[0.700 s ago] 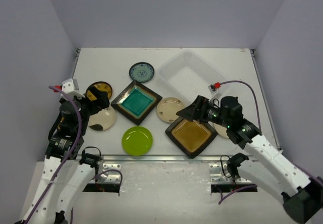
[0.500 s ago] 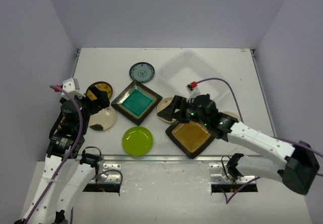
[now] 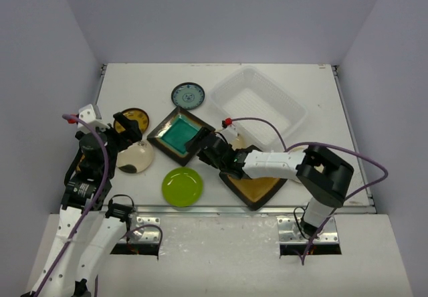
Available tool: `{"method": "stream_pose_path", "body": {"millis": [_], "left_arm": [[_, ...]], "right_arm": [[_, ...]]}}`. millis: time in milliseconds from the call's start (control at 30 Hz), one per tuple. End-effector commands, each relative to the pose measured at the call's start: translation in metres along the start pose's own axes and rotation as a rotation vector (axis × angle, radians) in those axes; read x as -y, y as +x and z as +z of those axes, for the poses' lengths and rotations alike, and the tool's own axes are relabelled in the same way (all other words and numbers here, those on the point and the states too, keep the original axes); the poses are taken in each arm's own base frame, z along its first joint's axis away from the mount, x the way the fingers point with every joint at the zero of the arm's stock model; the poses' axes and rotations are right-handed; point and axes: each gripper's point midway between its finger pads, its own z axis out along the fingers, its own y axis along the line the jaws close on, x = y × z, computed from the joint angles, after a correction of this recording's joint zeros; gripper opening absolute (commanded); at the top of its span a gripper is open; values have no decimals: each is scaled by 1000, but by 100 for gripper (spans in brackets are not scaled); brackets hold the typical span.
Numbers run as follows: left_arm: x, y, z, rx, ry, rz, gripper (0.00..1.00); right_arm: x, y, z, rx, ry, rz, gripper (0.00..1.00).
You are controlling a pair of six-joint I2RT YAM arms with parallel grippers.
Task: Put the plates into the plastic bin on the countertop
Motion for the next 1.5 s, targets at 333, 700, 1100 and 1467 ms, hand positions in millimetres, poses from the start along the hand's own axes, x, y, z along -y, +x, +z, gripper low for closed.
{"method": "stream_pose_path", "body": {"millis": [333,700,1100,1467], "left_arm": [[4,-12,-3,40,17,-24,100],[6,-10,-2,31,28,-21,100],[11,-6,1,10,52,-12,100],[12,-5,0,10,62,-12,100]], "right_arm": [[25,28,64,26,150,199,88],[58,34,85,24,217,272,45],[32,21,68,25,63,363,0],[-41,-9,42,36,-240,363,0]]}}
